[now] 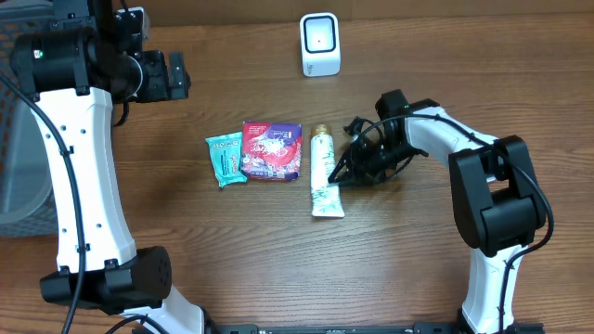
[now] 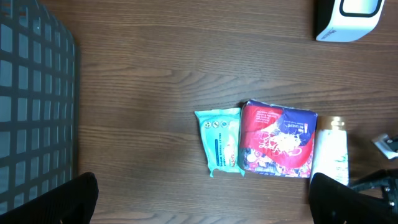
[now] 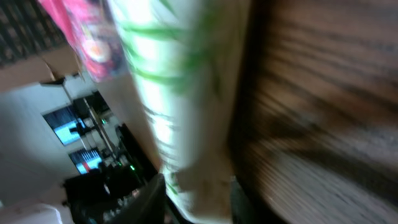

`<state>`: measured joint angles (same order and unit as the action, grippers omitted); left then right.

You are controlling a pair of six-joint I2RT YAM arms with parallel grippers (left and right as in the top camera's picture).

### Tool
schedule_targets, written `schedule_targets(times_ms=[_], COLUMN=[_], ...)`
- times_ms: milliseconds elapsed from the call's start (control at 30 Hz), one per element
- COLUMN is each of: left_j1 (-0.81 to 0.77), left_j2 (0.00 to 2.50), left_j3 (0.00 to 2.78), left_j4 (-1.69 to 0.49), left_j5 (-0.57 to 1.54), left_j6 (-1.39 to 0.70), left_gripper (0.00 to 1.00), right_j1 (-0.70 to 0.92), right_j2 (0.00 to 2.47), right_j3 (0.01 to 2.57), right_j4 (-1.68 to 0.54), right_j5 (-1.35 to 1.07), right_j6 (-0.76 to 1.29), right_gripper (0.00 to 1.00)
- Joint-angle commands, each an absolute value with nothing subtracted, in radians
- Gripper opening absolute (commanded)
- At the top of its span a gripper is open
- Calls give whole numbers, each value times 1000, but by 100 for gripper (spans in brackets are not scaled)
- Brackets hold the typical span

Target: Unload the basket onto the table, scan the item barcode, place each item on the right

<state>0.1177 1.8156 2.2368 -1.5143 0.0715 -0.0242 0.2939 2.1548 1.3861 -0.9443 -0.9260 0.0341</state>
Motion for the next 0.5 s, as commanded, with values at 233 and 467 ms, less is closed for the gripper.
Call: schedule_targets(times_ms=[233, 467], left_j1=[117, 117], left_j2=[1822, 1822], left_j3=[2240, 2240], left_j4=[-1513, -1513], left_j5=[71, 71], left_j6=[-30, -30], left_gripper=[100, 100], right_j1=[296, 457], right_j2=[2121, 2085], right_j3=[1641, 1860], right_j4=[-1183, -1312], right_j5=[-430, -85], right_j6=[150, 214], right_gripper=[70, 72])
